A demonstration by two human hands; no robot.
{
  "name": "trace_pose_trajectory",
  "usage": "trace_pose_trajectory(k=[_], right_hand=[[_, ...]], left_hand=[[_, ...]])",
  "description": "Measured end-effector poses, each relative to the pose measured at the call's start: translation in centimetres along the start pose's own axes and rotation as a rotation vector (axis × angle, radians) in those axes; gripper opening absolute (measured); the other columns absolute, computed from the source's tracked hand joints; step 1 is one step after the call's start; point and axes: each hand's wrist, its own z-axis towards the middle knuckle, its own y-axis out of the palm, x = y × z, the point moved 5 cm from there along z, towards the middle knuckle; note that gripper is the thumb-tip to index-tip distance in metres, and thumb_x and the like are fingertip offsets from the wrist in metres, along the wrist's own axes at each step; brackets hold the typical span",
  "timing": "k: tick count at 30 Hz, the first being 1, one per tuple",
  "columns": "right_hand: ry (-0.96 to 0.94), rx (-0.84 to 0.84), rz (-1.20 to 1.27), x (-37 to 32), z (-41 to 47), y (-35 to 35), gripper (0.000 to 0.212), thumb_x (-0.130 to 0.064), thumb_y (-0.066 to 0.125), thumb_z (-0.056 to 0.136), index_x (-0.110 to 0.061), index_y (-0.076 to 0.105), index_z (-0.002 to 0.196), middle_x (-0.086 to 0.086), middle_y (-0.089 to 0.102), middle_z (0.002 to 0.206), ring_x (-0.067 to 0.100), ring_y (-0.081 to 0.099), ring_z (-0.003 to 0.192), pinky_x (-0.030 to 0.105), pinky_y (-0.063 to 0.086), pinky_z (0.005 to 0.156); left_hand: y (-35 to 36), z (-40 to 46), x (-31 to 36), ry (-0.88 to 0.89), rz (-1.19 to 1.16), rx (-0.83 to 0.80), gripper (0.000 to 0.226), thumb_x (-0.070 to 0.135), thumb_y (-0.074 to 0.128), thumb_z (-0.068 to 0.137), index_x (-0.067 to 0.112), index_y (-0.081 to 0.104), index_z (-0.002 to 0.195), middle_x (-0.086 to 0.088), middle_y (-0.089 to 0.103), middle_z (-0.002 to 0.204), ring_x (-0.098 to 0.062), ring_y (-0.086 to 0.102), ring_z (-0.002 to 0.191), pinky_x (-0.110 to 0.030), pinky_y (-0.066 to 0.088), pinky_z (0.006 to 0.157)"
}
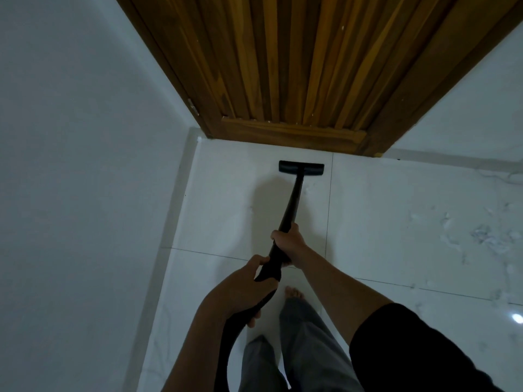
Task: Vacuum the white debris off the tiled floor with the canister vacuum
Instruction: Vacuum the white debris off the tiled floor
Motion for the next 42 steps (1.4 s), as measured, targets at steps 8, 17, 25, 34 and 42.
trace_pose_trajectory(k=[8, 17, 25, 34, 42], right_hand=[[0.024, -0.028, -0.002, 1.2, -1.9, 1.0, 0.058, -0.017, 0.052, 0.095, -0.020, 0.020, 0.144, 0.010, 0.055, 0.094, 0.024, 0.063, 0.069, 0.032, 0.051, 0.045], [0.031, -0.023, 0.024, 4.4, -4.4, 2.6, 0.057, -0.016, 0.052, 0.094, -0.016, 0.023, 0.143, 0.010, 0.054, 0.095, 0.023, 0.061, 0.073, 0.029, 0.048, 0.043], [0.025, -0.024, 0.076, 9.2, -7.9, 5.5, 0.055, -0.012, 0.053, 0.093, -0.013, 0.025, 0.141, 0.012, 0.051, 0.094, 0.026, 0.059, 0.077, 0.039, 0.052, 0.060], [0.016, -0.025, 0.157, 16.3, -11.0, 9.5, 0.053, -0.016, 0.056, 0.093, -0.014, 0.029, 0.138, 0.012, 0.052, 0.097, 0.026, 0.060, 0.078, 0.039, 0.053, 0.063], [0.033, -0.092, 0.214, 20.9, -13.1, 10.9, 0.048, -0.018, 0.059, 0.093, -0.017, 0.031, 0.132, 0.012, 0.051, 0.105, 0.026, 0.061, 0.082, 0.037, 0.052, 0.056]], left_hand=[[0.4, -1.8, -1.1, -0.010, -0.010, 0.003, 0.043, 0.031, 0.054, 0.098, 0.034, 0.035, 0.136, -0.014, 0.064, 0.075, -0.017, 0.059, 0.048, -0.028, 0.054, 0.050], [1.9, -4.7, -3.5, 0.016, 0.056, -0.010, 0.047, 0.033, 0.052, 0.097, 0.031, 0.032, 0.141, -0.013, 0.065, 0.074, -0.018, 0.059, 0.048, -0.028, 0.053, 0.050], [3.9, -8.3, -8.2, 0.021, 0.079, -0.006, 0.048, 0.039, 0.052, 0.095, 0.029, 0.035, 0.139, -0.014, 0.067, 0.076, -0.018, 0.062, 0.049, -0.029, 0.054, 0.051], [7.4, -12.6, -14.4, 0.034, 0.105, -0.007, 0.046, 0.034, 0.050, 0.098, 0.023, 0.033, 0.139, -0.009, 0.064, 0.069, -0.014, 0.058, 0.042, -0.025, 0.050, 0.044], [10.1, -15.6, -17.2, 0.033, 0.109, -0.005, 0.045, 0.032, 0.049, 0.098, 0.022, 0.032, 0.138, -0.010, 0.062, 0.072, -0.017, 0.058, 0.046, -0.027, 0.051, 0.045]])
